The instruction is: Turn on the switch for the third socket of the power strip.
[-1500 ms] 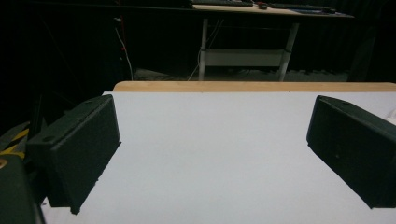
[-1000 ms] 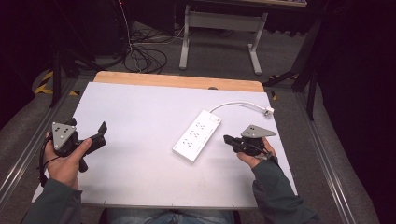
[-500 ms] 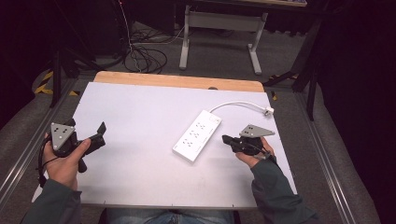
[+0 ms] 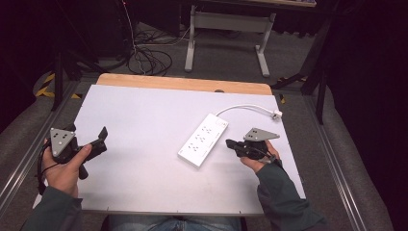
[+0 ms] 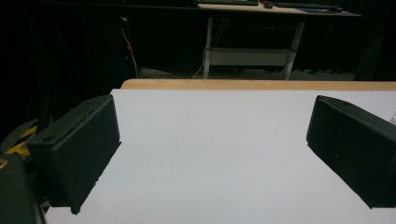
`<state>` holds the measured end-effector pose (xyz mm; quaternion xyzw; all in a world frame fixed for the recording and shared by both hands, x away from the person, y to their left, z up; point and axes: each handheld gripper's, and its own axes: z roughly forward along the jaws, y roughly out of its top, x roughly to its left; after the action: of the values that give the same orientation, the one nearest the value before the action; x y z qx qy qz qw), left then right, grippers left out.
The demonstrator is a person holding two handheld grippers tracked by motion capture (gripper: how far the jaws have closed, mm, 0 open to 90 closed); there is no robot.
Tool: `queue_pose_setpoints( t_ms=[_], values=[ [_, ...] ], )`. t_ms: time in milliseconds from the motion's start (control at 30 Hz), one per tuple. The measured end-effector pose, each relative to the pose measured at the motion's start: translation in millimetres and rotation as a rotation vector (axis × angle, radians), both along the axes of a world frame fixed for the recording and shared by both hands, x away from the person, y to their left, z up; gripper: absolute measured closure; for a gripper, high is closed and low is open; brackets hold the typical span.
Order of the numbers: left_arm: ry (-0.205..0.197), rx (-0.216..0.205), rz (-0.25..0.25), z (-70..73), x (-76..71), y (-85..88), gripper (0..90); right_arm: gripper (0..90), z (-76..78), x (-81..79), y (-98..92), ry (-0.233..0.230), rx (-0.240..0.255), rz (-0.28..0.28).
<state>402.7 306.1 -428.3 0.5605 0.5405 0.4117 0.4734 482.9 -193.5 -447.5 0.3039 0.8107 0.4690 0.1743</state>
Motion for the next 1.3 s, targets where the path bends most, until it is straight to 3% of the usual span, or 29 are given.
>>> queue_pose_setpoints(
  t_ms=[1300],
  values=[
    [0.004,0.012,0.008,-0.5,-4.6,3.4,3.4,90.0,-2.2,5.4,16.8,0.009,-0.024,0.051]
  ],
)
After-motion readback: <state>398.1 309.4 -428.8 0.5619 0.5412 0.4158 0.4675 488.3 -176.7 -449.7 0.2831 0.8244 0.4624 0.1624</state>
